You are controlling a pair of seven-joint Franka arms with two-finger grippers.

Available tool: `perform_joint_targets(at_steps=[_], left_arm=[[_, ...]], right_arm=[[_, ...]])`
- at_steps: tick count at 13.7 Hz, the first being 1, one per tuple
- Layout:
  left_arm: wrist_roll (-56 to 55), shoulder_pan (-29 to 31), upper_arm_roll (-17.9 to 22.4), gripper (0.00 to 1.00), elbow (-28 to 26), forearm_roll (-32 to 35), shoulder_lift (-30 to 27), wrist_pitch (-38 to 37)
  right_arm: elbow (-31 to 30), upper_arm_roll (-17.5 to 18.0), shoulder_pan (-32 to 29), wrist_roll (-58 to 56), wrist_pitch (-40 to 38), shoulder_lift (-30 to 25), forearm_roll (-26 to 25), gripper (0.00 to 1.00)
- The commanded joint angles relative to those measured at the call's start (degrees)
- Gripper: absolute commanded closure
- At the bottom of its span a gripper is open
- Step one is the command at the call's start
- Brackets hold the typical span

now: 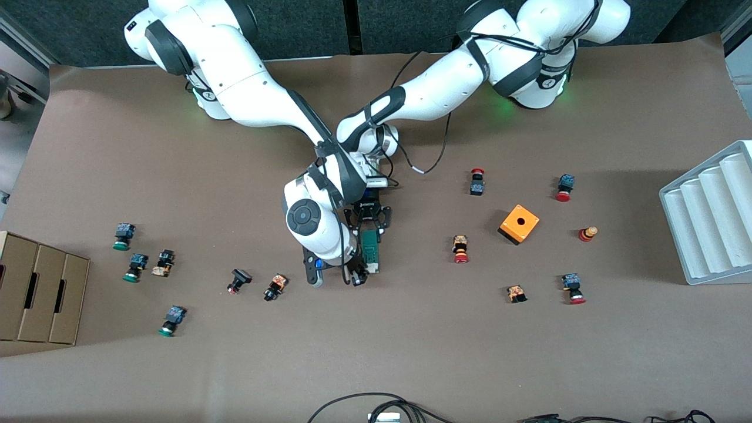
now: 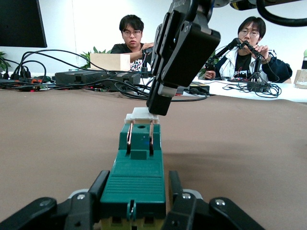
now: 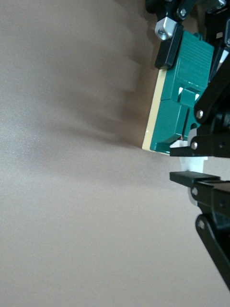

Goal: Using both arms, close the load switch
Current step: 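Release the switch with the right gripper while the left gripper lifts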

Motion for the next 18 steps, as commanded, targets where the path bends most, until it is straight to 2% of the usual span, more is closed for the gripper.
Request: perform_joint_targets(at_steps=[1,4,5,6,7,9,11,13,18], left_arm=[[0.0,-1.32,0.39,0.45,1.53,0.63,1.61,0.64],[0.0,-1.32,0.39,0.45,1.53,0.63,1.61,0.64],[0.0,-1.32,0.39,0.45,1.53,0.63,1.61,0.64],[0.0,-1.32,0.39,0.45,1.53,0.63,1.61,0.64],[0.0,-1.32,0.39,0.45,1.53,0.63,1.61,0.64],[0.26,-1.32,0.39,0.38,1.44,0.45,1.52,0.64],[0.35,-1.32,0.47,0.01,1.35,0.45,1.43,0.64],[0.35,-1.32,1.44,0.0,1.18,0.37,1.34,0.64],[0.88,-1.23,1.53,0.0,-0.49,0.1,0.29,0.64]], right_arm=[[1.96,0.98,0.03,1.28,0.46,2.24,-0.69,0.81],[1.96,0.98,0.03,1.28,0.02,1.89,-0.6,0.79],[1.96,1.06,-0.14,1.1,-0.76,1.1,-0.6,0.73],[1.96,1.06,-1.1,1.02,-1.99,-0.47,-0.52,0.45],[1.96,1.15,-2.07,0.93,-3.66,-2.31,-0.51,0.04],[1.09,1.5,-5.57,-0.64,-7.08,-7.05,-0.86,0.01],[-3.11,1.68,-7.95,-8.09,-11.47,-14.59,-3.66,0.01],[-7.95,1.77,-13.3,-20.36,-17.79,-22.86,-5.87,0.01],[-14.28,2.21,-27.01,-54.02,-34.5,-39.92,-6.14,0.01]])
